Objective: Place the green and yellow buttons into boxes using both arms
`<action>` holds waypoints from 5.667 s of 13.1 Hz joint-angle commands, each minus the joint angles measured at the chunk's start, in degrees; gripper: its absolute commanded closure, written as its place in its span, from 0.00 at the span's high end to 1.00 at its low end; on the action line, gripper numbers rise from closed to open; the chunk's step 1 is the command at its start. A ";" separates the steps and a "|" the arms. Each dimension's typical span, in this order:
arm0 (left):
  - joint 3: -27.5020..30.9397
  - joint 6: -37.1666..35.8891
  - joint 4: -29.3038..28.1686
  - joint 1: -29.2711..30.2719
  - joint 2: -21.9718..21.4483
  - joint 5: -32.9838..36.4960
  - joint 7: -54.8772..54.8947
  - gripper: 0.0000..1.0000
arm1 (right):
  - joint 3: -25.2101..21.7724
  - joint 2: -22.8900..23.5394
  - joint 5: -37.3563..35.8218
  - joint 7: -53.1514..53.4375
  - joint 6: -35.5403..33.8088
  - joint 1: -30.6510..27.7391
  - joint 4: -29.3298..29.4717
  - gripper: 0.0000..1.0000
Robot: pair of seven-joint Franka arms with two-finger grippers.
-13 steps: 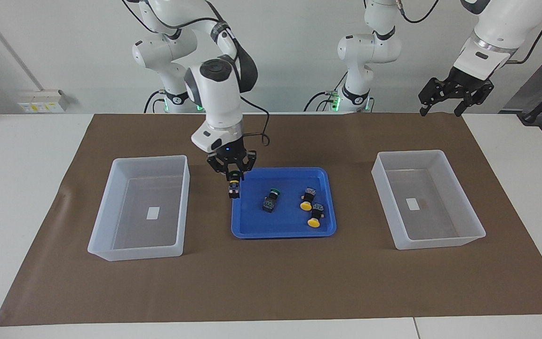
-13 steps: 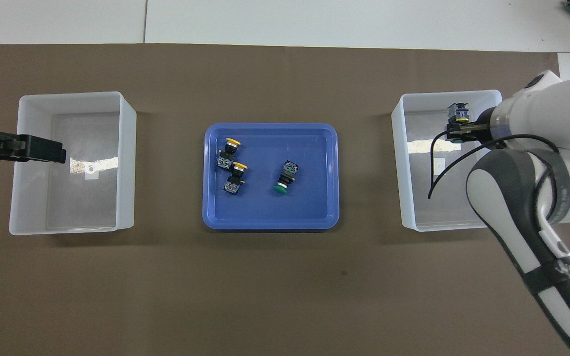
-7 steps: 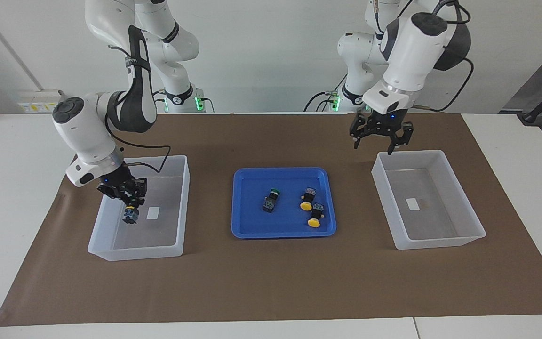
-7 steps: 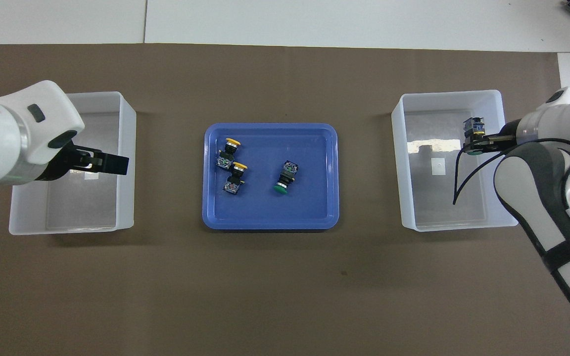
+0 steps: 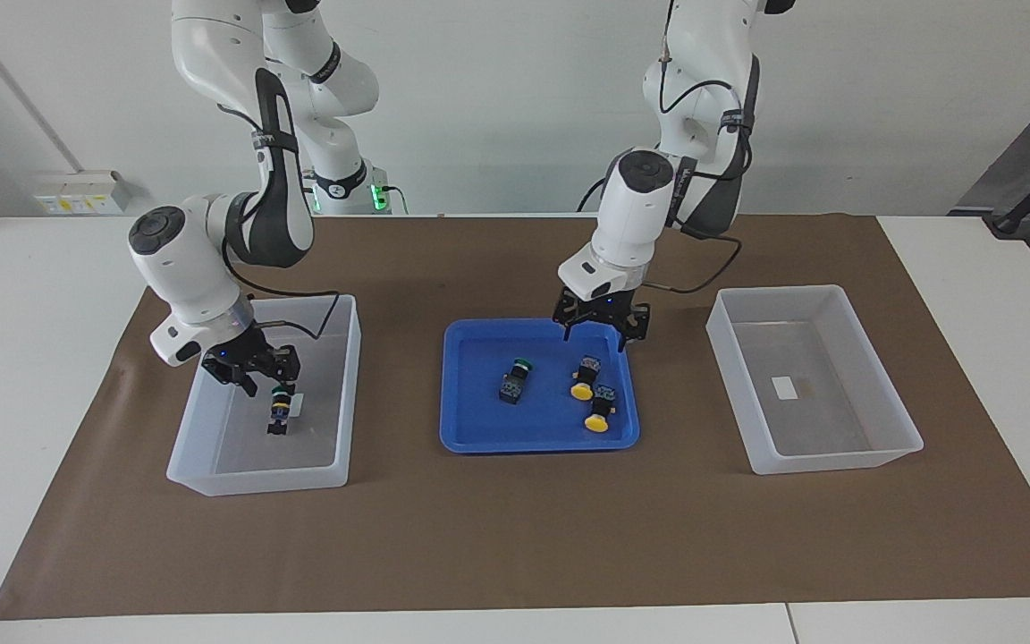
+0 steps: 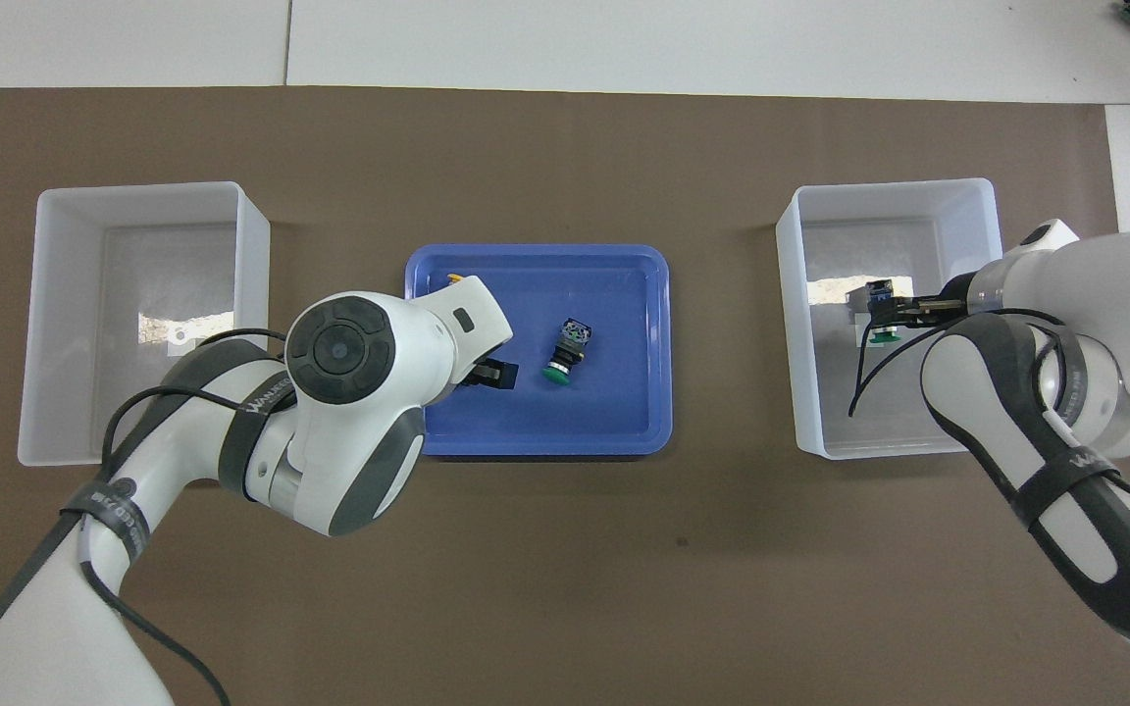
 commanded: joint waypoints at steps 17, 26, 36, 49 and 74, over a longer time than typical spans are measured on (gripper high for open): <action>1.36 7.23 -4.36 -0.14 3.32 0.31 1.79 0.06 | 1.05 4.75 1.66 60.23 1.89 29.40 8.05 1.00; 2.24 -9.38 -3.84 7.40 -9.77 0.49 2.05 0.00 | 3.25 11.16 14.22 59.99 7.85 30.55 8.13 1.00; 1.98 -4.64 2.14 31.22 -7.14 3.57 16.69 0.00 | 3.87 12.22 16.08 57.97 9.10 31.17 8.04 0.00; 1.10 8.02 3.63 33.61 6.31 2.51 26.75 0.65 | 3.25 -3.42 -3.17 24.66 -11.81 9.32 9.71 0.00; 1.27 9.60 3.18 4.53 4.53 2.77 4.43 1.00 | 2.90 -15.98 -11.52 18.07 -40.72 -1.00 23.51 1.00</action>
